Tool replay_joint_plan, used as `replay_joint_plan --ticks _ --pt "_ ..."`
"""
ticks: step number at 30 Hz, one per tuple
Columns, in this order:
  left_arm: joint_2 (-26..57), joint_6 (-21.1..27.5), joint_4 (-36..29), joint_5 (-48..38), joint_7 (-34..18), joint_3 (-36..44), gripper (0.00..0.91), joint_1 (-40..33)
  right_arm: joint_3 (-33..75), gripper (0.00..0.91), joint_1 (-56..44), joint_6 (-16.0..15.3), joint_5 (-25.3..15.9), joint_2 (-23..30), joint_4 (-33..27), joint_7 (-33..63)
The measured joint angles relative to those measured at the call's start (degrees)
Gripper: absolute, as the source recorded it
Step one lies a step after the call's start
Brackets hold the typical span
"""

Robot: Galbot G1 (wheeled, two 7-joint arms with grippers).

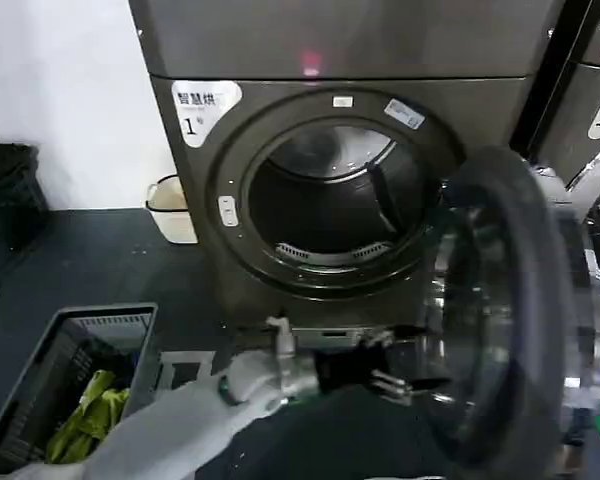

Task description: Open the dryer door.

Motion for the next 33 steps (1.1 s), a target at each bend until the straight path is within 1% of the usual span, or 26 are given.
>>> replay_joint_plan --ticks 2,4,5,10,13,21,25,29,33 --pt "-2.0 0.0 1.4 0.0 -0.6 1.3 0.907 -1.5 1.7 0.907 -0.5 0.2 -0.8 -0.4 -0.4 0.5" --pt "-4.0 0.1 3.1 -0.1 -1.2 2.6 0.907 -2.9 3.2 0.907 -0.8 0.7 -2.9 -0.8 -1.2 0.2" --pt "-5.1 0.1 4.1 0.0 -1.3 3.3 0.907 -3.5 4.0 0.907 -1.0 0.7 -3.1 -1.0 -1.4 0.4" --pt "-10.3 -0.2 8.6 0.3 -1.7 6.2 0.907 -6.7 7.0 0.907 -1.8 0.0 -3.2 -2.2 -2.9 1.7" --pt "-13.9 -1.2 11.6 1.7 -2.8 7.0 0.907 -8.1 7.8 0.907 -2.3 0.1 -2.9 -2.2 -3.5 1.6" --pt "-22.7 -3.2 18.7 4.9 -6.1 7.8 0.907 -9.6 8.2 0.907 -3.0 1.7 -2.1 -2.2 -3.5 1.4" --pt "-25.0 -3.2 20.2 4.9 -6.6 7.7 0.907 -10.2 8.4 0.907 -3.4 2.1 -2.0 -1.9 -3.3 0.9" --pt "-25.7 -3.3 20.7 5.0 -7.4 7.5 0.907 -10.2 8.4 0.907 -3.5 2.2 -1.8 -1.7 -3.1 0.5" --pt "-25.5 -4.0 20.8 6.8 -10.1 6.7 0.907 -10.0 8.8 0.907 -3.7 2.5 -1.3 -1.6 -3.1 0.5"
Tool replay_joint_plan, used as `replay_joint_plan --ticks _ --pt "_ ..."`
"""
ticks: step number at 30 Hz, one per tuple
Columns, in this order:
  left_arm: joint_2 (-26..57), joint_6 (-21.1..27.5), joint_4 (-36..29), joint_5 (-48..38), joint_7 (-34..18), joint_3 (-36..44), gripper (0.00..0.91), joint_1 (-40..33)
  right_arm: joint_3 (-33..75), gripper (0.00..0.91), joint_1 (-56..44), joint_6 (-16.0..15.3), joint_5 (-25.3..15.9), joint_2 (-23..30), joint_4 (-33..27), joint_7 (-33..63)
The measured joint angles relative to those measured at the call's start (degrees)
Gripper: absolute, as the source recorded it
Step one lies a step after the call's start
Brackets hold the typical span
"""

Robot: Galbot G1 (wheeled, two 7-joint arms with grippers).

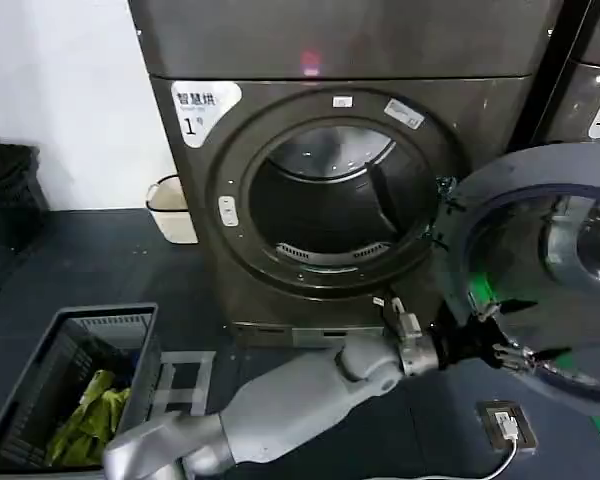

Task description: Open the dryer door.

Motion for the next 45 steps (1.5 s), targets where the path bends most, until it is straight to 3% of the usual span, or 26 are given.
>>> replay_joint_plan --ticks 4,9,15,27,34,38,41,45 --pt "0.9 -1.7 -0.8 2.6 -4.5 -0.7 0.907 0.1 0.7 0.907 -0.5 1.3 1.0 -0.5 -0.5 0.5" --pt "3.4 0.7 -3.3 2.6 -8.5 -1.5 0.907 0.0 1.3 0.907 -0.9 1.5 1.0 -0.5 -0.6 0.5" --pt "11.5 0.0 -11.4 2.1 -13.4 -2.1 0.907 1.1 1.4 0.907 -0.3 1.6 0.7 -0.9 -0.3 0.5" --pt "36.7 2.7 -31.4 2.0 -13.5 -7.2 0.907 6.7 2.1 0.907 0.7 2.6 -4.8 -0.7 3.0 0.4" --pt "53.9 8.7 -40.0 1.9 -12.2 -15.9 0.907 15.1 2.0 0.907 1.5 3.8 -9.0 -1.4 3.4 0.3" --pt "64.3 10.3 -43.9 2.3 -10.4 -27.2 0.907 26.2 1.5 0.907 2.3 3.9 -10.0 -1.5 3.5 0.3" --pt "71.3 11.9 -45.3 2.9 -11.8 -33.9 0.907 33.1 0.6 0.907 3.1 3.8 -10.3 -1.5 3.8 0.3" --pt "78.5 17.7 -45.4 1.9 -12.2 -37.4 0.907 35.9 -0.3 0.907 3.4 3.7 -10.6 -1.2 3.5 0.2"
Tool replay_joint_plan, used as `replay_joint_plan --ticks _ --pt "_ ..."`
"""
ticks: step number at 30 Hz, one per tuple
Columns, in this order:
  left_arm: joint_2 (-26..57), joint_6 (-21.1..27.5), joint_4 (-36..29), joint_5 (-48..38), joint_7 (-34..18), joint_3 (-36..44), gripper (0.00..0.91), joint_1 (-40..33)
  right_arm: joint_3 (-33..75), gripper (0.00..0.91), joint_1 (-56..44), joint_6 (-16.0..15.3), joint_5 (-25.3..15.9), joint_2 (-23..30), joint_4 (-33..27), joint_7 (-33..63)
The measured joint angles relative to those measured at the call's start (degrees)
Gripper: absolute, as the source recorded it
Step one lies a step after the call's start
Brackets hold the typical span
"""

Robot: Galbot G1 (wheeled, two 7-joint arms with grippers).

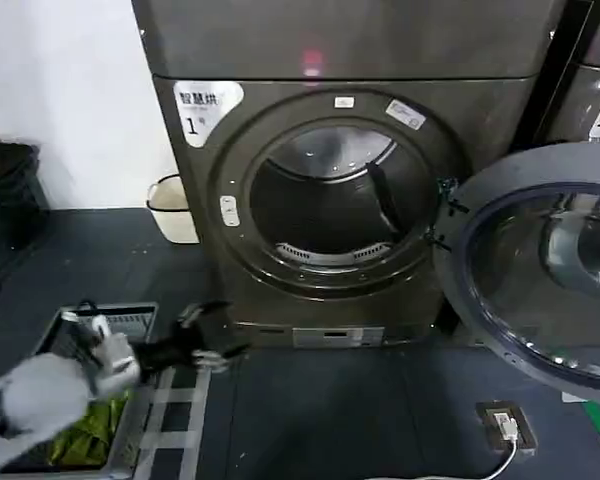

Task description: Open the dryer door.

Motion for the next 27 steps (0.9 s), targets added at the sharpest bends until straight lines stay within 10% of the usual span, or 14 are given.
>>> replay_joint_plan --ticks 7,27 --pt "9.2 6.7 2.5 3.0 5.2 -1.4 0.907 1.8 0.6 0.907 0.1 0.2 0.0 -1.3 -1.8 -0.3" --pt "14.1 5.9 20.4 16.5 14.3 1.9 0.907 3.1 0.1 0.907 -0.2 0.1 0.1 -1.1 -1.6 -1.0"
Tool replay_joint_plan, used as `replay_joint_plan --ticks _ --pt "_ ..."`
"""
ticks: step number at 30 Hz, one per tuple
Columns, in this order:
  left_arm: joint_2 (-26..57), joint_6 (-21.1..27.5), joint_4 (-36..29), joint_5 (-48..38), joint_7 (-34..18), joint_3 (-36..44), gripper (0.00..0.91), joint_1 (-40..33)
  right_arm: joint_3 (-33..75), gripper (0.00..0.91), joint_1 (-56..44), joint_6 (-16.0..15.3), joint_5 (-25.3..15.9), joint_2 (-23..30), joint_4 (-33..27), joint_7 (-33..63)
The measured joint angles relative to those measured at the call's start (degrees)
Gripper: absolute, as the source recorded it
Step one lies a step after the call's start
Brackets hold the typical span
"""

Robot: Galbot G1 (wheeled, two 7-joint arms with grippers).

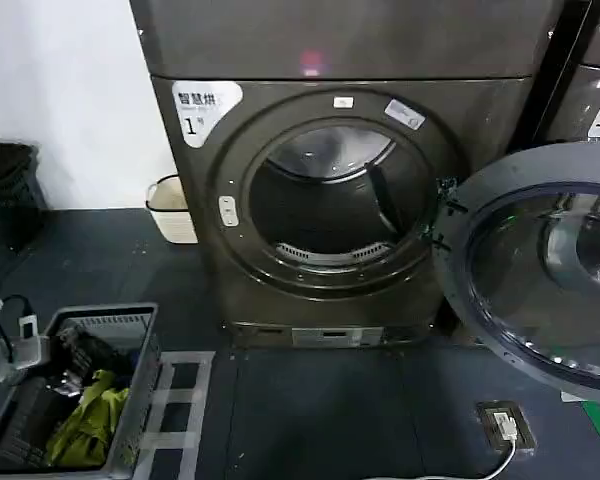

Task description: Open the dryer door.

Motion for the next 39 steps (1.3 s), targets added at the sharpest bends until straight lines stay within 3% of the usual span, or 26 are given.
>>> replay_joint_plan --ticks 6,39 --pt "-0.2 0.7 2.4 4.5 3.5 0.1 0.907 -0.1 -0.1 0.907 0.1 0.2 -0.1 0.6 -0.1 -0.1" --pt "0.0 -0.9 3.8 9.2 5.6 0.1 0.907 -0.4 0.8 0.907 -0.7 1.7 -1.5 1.7 -0.1 -1.2"
